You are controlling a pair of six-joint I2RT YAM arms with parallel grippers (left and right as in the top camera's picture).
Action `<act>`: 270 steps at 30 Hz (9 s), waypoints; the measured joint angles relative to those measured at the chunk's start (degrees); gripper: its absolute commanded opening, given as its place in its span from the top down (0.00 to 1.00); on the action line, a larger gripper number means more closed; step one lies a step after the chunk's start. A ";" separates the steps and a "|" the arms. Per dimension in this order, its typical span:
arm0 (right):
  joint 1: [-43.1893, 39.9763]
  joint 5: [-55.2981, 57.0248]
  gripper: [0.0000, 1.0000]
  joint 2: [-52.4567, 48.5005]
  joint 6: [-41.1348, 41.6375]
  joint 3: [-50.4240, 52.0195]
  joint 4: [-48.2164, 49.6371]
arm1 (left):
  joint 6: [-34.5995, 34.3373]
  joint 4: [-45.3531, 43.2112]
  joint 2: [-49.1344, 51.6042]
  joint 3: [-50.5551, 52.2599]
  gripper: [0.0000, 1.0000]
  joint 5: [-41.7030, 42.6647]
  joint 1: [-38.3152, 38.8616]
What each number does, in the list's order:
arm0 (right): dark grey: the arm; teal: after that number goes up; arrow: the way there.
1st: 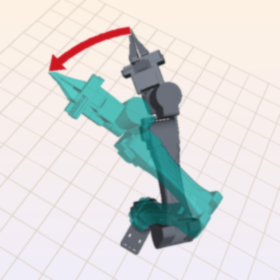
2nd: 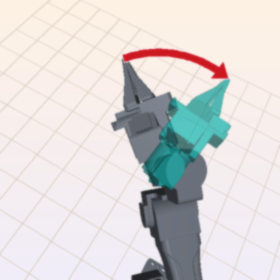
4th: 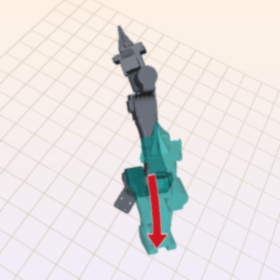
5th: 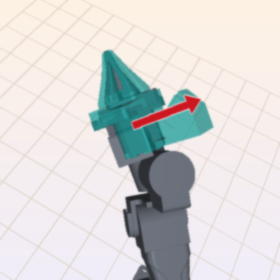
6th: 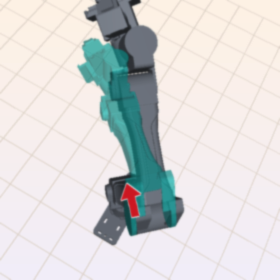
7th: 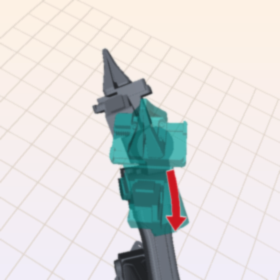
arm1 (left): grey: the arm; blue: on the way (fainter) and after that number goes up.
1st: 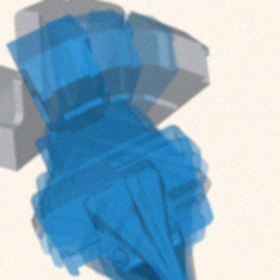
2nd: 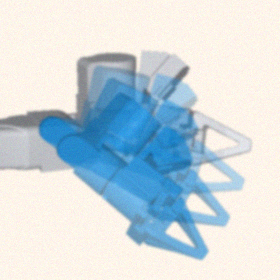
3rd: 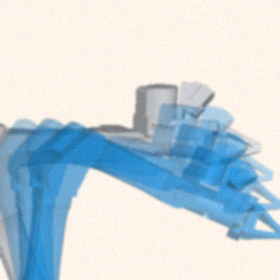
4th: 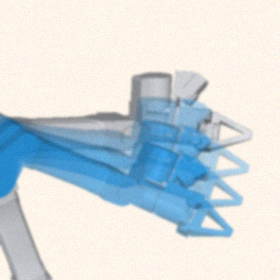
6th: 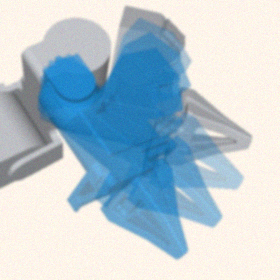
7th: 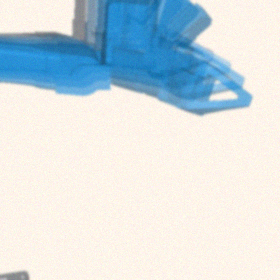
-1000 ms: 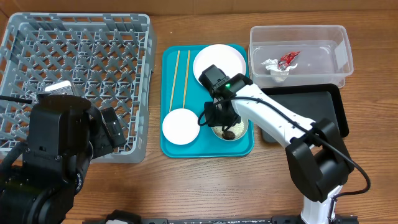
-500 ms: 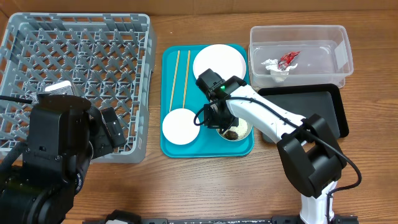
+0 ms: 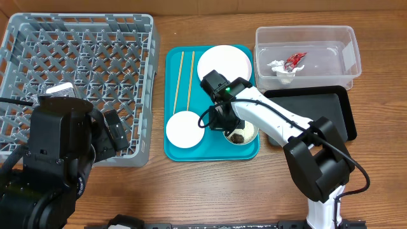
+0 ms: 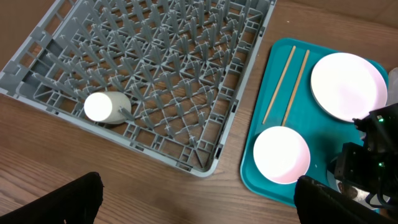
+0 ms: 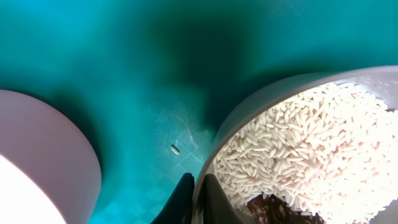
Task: Sort waste into correct bins and load items into the dishwasher
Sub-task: 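Reach the right gripper to the grey rice bowl and grasp its rim, then lift the rice bowl with the right gripper over the black tray, then tilt the bowl with the right gripper to dump rice onto the black tray, then return the empty grey bowl to the teal tray with the right gripper, then reach the left gripper to the chopsticks and grasp one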
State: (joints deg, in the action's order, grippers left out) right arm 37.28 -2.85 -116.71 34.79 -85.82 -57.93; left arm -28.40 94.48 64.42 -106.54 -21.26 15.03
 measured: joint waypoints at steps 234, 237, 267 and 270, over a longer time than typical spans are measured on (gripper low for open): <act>-25.62 -1.84 0.00 29.77 -4.98 -7.72 -17.77 | 6.95 -31.12 52.33 0.11 0.39 18.16 9.62; -25.62 -1.84 0.00 29.75 -4.98 -7.72 -17.77 | 6.47 -31.93 55.52 0.11 0.35 16.31 9.44; -25.62 -1.86 0.00 29.75 -5.01 -7.72 -17.79 | 8.26 -39.21 68.67 0.00 0.96 12.39 6.88; -25.62 -1.84 0.00 29.77 -5.01 -7.72 -17.75 | 8.28 -37.90 68.67 -0.22 0.96 12.41 6.14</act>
State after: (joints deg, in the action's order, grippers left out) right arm 11.66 -4.69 -86.94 29.78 -93.54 -75.68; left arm -20.12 56.58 133.10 -106.76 -8.84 21.17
